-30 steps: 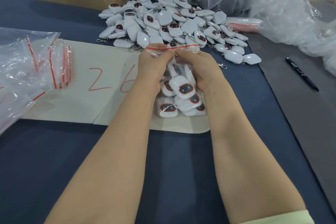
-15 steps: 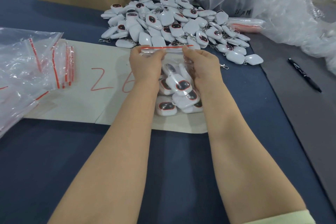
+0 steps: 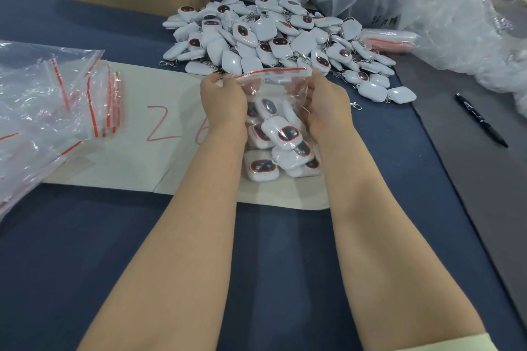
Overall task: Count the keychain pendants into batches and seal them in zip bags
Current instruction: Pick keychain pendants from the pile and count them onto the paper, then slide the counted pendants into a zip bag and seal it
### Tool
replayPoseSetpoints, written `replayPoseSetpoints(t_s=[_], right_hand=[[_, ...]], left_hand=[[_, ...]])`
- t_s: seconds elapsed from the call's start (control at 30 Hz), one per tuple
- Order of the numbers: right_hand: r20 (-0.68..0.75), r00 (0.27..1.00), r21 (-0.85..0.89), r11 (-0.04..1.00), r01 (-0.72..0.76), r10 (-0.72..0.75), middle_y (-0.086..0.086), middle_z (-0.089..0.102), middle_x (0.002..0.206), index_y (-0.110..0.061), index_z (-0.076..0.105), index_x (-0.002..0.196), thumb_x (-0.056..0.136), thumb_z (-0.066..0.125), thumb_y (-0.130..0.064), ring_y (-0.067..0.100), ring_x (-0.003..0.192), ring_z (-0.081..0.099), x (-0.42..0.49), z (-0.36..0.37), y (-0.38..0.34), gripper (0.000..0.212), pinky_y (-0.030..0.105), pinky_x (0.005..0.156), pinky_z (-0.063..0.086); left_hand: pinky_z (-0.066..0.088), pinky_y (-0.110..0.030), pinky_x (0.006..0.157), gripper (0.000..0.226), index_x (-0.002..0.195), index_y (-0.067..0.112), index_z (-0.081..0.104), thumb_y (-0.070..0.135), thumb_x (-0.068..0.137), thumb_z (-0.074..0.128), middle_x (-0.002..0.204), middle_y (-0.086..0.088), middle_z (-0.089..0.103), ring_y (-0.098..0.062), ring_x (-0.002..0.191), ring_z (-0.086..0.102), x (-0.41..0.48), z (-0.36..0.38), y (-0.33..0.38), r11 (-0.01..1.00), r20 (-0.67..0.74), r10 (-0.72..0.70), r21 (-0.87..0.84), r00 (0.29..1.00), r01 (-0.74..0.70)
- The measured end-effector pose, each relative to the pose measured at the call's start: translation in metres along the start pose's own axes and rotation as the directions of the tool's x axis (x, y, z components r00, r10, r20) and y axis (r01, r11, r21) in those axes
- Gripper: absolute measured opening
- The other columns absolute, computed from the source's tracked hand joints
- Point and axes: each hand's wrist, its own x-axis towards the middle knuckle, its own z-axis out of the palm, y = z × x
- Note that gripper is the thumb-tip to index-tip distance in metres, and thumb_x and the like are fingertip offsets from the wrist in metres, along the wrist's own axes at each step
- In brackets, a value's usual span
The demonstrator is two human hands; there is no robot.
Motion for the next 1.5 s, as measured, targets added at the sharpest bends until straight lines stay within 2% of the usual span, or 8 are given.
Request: replayPoseSetpoints(t_s=[0.23,0.33,0.43,0.67,0.93,1.1,1.3,1.5], right_hand=[[0.151,0.983,-0.587,0.790,0.177,-0.107,0.009,0.068,0.089,0.001,0.064,0.110,0.094,0.051,-0.046,0.009,0.064,0.055,-0.011,0.002,-0.009,0.052,0.030,0.062,0.044],[0.167,0.971,-0.586,0.775,0.238,-0.171,0.008,0.066,0.101,0.000,0.061,0.115,0.094,0.054,-0.039,0.012,0.089,0.061,-0.018,0.010,-0.005,0.044,0.032,0.073,0.044],[0.137,0.974,-0.579,0.784,0.226,-0.180,0.000,0.058,0.095,-0.011,0.057,0.111,0.094,0.055,-0.037,0.018,0.096,0.056,-0.018,0.015,-0.001,0.031,0.026,0.077,0.037],[0.028,0.983,-0.487,0.856,0.174,-0.184,-0.002,0.036,0.059,-0.016,0.033,0.060,0.093,0.048,-0.015,0.015,0.056,0.031,-0.010,0.014,0.005,0.036,0.028,0.056,0.029],[-0.187,0.946,-0.512,0.848,0.137,-0.266,0.010,0.051,0.105,0.003,0.049,0.119,0.104,0.031,-0.019,0.023,0.096,0.048,0.000,-0.013,-0.005,0.032,0.018,0.065,0.026],[-0.343,0.899,-0.433,0.895,0.106,-0.273,0.003,0.053,0.089,-0.007,0.052,0.093,0.102,0.034,-0.017,0.019,0.084,0.046,0.007,-0.047,-0.018,0.023,0.024,0.066,0.036],[-0.391,0.823,-0.640,0.765,0.078,-0.411,0.002,0.050,0.100,-0.009,0.048,0.105,0.100,0.037,-0.019,0.018,0.092,0.044,0.000,-0.089,-0.032,0.016,0.023,0.075,0.034],[-0.474,0.789,-0.687,0.725,-0.054,-0.390,0.010,0.055,0.132,-0.007,0.046,0.131,0.096,0.047,-0.022,0.024,0.120,0.049,-0.007,-0.116,-0.037,0.038,0.023,0.085,0.032]], left_hand=[[0.052,-0.032,0.087,0.014,0.110,0.019,0.049,0.015,0.098,0.044,0.114,-0.010,0.064,-0.020,0.094,0.064,-0.005,0.002,0.001,0.993,-0.012,0.031,-0.116,0.999,-0.032],[0.046,-0.017,0.063,0.010,0.105,0.019,0.051,0.017,0.098,0.044,0.105,-0.007,0.065,-0.012,0.077,0.060,-0.004,0.003,-0.001,0.988,-0.064,0.051,-0.144,0.997,-0.060],[0.045,-0.021,0.067,0.009,0.105,0.019,0.051,0.017,0.098,0.045,0.111,-0.011,0.065,-0.016,0.080,0.059,-0.003,0.003,-0.002,0.987,-0.061,0.031,-0.158,0.998,-0.040],[0.054,-0.037,0.079,0.016,0.108,0.017,0.050,0.021,0.092,0.053,0.091,-0.007,0.071,-0.019,0.078,0.065,-0.005,0.001,-0.001,0.996,0.031,0.010,-0.092,0.999,-0.007],[0.038,-0.019,0.083,0.053,0.127,0.014,0.048,0.042,0.085,0.065,0.106,0.006,0.053,-0.011,0.099,0.055,-0.029,0.013,-0.003,0.871,0.483,0.132,0.361,0.865,-0.334],[0.025,-0.013,0.065,0.044,0.125,0.011,0.047,0.028,0.088,0.063,0.105,0.002,0.056,-0.015,0.094,0.052,-0.064,0.044,-0.013,0.785,0.540,0.309,0.320,0.783,-0.530],[0.035,-0.013,0.065,0.035,0.113,0.010,0.050,0.023,0.086,0.068,0.085,0.007,0.054,-0.006,0.072,0.051,-0.103,0.081,-0.025,0.975,0.489,0.058,0.161,0.870,-0.156],[0.049,-0.036,0.086,0.023,0.107,0.006,0.054,0.017,0.088,0.062,0.096,-0.006,0.061,-0.022,0.089,0.060,-0.134,0.097,-0.033,0.954,0.520,-0.296,0.204,0.801,0.221]])
